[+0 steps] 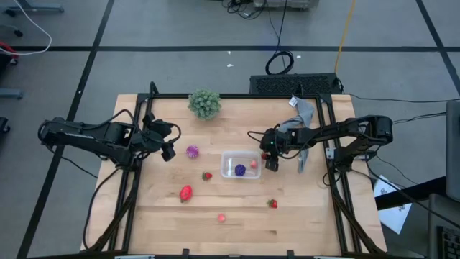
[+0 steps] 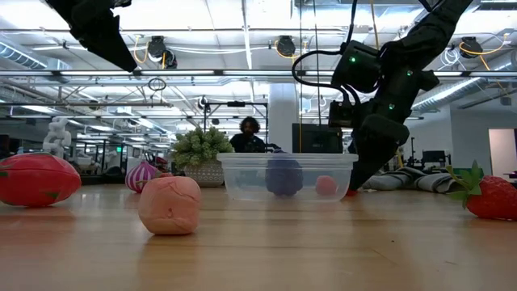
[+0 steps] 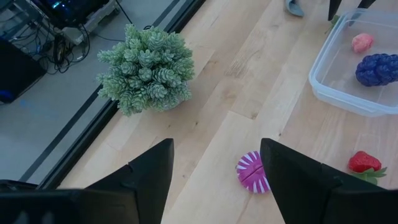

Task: Pick and placing Produce into tupperware
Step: Put the top right strawberry into the transparent container

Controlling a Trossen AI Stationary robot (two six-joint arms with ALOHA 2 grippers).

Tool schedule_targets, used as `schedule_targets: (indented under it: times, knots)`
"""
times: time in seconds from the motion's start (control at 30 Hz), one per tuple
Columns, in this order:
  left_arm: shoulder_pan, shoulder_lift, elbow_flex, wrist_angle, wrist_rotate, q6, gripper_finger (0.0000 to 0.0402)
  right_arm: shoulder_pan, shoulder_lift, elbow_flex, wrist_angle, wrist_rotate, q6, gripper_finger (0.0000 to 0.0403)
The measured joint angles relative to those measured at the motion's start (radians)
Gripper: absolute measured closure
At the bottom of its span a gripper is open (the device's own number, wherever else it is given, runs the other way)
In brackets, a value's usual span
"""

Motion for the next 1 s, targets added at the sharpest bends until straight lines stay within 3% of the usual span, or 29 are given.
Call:
schedule_targets:
  times: [0.43, 1.0]
  knots:
    - [0.000, 0.000, 0.000, 0.000, 0.000, 0.000, 0.0158, 0.000, 0.000, 0.000, 0.000, 0.000, -0.001, 0.0292]
    - [0.000, 0.000, 0.000, 0.000, 0.000, 0.000, 0.0158, 0.000, -0.004, 0.004, -0.104, -0.001, 0.007, 0.0295]
